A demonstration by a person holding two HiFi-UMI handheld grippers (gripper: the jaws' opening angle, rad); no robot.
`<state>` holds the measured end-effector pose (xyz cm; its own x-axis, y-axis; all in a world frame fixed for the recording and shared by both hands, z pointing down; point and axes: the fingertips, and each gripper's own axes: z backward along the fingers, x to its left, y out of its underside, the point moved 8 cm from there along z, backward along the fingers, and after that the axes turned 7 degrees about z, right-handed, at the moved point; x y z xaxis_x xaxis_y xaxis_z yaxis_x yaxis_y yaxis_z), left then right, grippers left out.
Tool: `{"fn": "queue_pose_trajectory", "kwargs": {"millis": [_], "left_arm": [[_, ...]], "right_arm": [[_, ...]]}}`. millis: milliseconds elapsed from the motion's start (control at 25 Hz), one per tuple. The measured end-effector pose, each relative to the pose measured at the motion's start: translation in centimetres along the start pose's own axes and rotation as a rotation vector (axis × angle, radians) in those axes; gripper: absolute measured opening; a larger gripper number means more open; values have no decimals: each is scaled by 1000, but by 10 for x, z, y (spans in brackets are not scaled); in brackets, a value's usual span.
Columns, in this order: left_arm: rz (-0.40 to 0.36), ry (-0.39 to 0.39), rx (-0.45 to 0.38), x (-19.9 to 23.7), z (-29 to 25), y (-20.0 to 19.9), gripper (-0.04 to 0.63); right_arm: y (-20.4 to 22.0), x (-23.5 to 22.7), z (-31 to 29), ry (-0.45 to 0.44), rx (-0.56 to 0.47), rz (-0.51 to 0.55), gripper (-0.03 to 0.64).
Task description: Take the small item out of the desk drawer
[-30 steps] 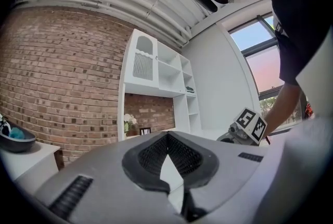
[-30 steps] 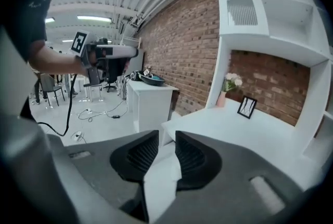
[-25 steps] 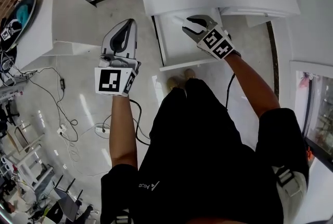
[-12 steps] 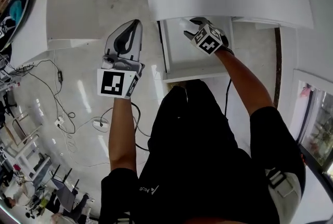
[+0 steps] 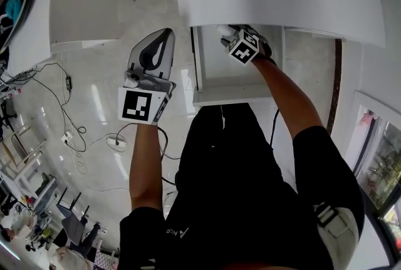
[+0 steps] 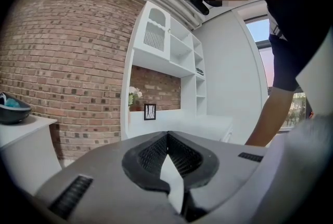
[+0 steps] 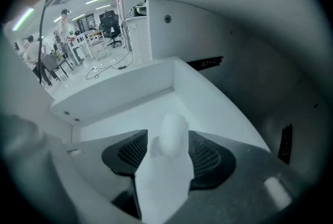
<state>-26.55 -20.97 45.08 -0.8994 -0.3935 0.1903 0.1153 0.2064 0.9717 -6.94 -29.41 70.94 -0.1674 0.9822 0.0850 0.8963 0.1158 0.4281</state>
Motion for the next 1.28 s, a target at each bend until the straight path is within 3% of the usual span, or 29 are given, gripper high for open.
{"fn": "queue_pose_trajectory", "kwargs": {"millis": [400, 680, 920, 1280], "left_arm": [[7, -41, 24, -6, 9, 12, 0], [12, -60, 30, -6, 17, 15, 0], [12, -58, 9, -15, 23, 5, 0], [-10, -26, -9, -47, 37, -18, 0]], "right_arm": [[11, -5, -26, -10, 3, -32, 230], [9, -4, -23, -22, 10, -38, 184], [-2, 11, 18, -31, -37, -4, 181], [-12, 38, 122, 20, -201, -4, 179]]}}
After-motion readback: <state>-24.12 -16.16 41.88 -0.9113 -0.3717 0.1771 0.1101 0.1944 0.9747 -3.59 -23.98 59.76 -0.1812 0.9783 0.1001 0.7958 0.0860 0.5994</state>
